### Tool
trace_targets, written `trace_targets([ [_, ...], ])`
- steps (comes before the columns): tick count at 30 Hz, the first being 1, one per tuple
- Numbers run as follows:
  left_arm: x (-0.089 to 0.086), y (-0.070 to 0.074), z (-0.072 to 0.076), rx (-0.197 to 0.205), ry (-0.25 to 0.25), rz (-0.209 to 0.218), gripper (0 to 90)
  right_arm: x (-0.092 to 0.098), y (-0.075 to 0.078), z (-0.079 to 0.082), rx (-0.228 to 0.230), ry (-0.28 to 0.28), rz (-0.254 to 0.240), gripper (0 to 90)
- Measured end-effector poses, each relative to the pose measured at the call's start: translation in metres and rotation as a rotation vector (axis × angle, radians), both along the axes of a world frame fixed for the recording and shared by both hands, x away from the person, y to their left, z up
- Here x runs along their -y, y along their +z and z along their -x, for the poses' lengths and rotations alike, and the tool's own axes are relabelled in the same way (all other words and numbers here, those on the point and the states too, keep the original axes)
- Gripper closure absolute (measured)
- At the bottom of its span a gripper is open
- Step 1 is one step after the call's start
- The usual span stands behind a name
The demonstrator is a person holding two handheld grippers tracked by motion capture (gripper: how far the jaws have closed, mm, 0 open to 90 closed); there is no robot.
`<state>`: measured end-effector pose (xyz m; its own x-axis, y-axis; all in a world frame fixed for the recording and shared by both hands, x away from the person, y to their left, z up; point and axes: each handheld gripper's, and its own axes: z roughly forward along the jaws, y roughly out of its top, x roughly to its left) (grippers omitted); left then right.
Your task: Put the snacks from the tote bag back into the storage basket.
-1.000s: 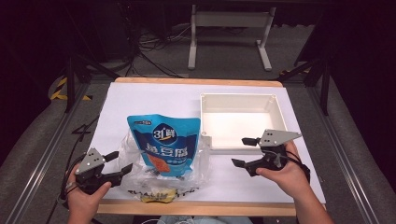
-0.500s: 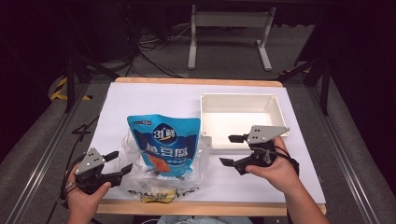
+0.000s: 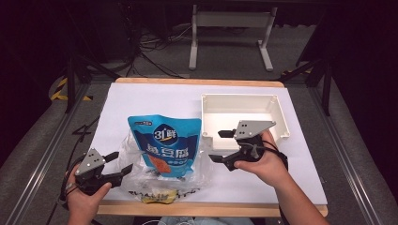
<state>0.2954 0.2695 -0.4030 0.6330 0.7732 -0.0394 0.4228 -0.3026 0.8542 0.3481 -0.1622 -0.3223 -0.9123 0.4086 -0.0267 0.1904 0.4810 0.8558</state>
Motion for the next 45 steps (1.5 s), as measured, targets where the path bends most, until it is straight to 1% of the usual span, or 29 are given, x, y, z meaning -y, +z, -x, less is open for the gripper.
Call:
trace_targets([
  [7, 0.000, 0.000, 0.000, 0.001, -0.001, 0.002, 32.1, -0.020, -0.002, -0.004, 0.001, 0.031, 0.001, 17.3],
  [13, -0.001, 0.000, 0.000, 0.003, 0.005, 0.000, 32.0, -0.036, -0.005, -0.006, 0.005, 0.053, -0.014, 16.7],
  [15, -0.001, 0.000, 0.000, 0.003, 0.008, -0.001, 31.8, -0.039, -0.006, -0.007, 0.005, 0.056, -0.010, 16.7],
  [16, -0.001, 0.000, 0.000, 0.003, 0.010, 0.002, 31.4, -0.044, -0.008, -0.007, 0.009, 0.059, -0.002, 17.9],
  [18, -0.002, 0.000, 0.000, 0.005, 0.012, 0.005, 31.4, -0.046, -0.009, -0.008, 0.010, 0.064, -0.001, 18.6],
  [19, -0.002, 0.000, 0.000, 0.008, 0.014, 0.004, 31.2, -0.049, -0.010, -0.008, 0.002, 0.073, 0.002, 19.5],
  [23, -0.002, 0.000, 0.000, 0.006, 0.012, 0.004, 30.7, -0.058, -0.013, -0.009, 0.005, 0.090, 0.008, 21.9],
  [27, -0.002, 0.000, 0.000, 0.008, 0.013, 0.002, 30.3, -0.065, -0.018, -0.010, 0.006, 0.108, -0.003, 24.1],
  [38, -0.002, 0.001, 0.000, 0.010, 0.015, 0.001, 30.1, -0.079, -0.031, -0.014, -0.010, 0.121, -0.011, 26.6],
  [45, -0.003, 0.001, 0.000, 0.009, 0.014, 0.002, 30.1, -0.088, -0.041, -0.015, 0.004, 0.132, 0.008, 27.5],
])
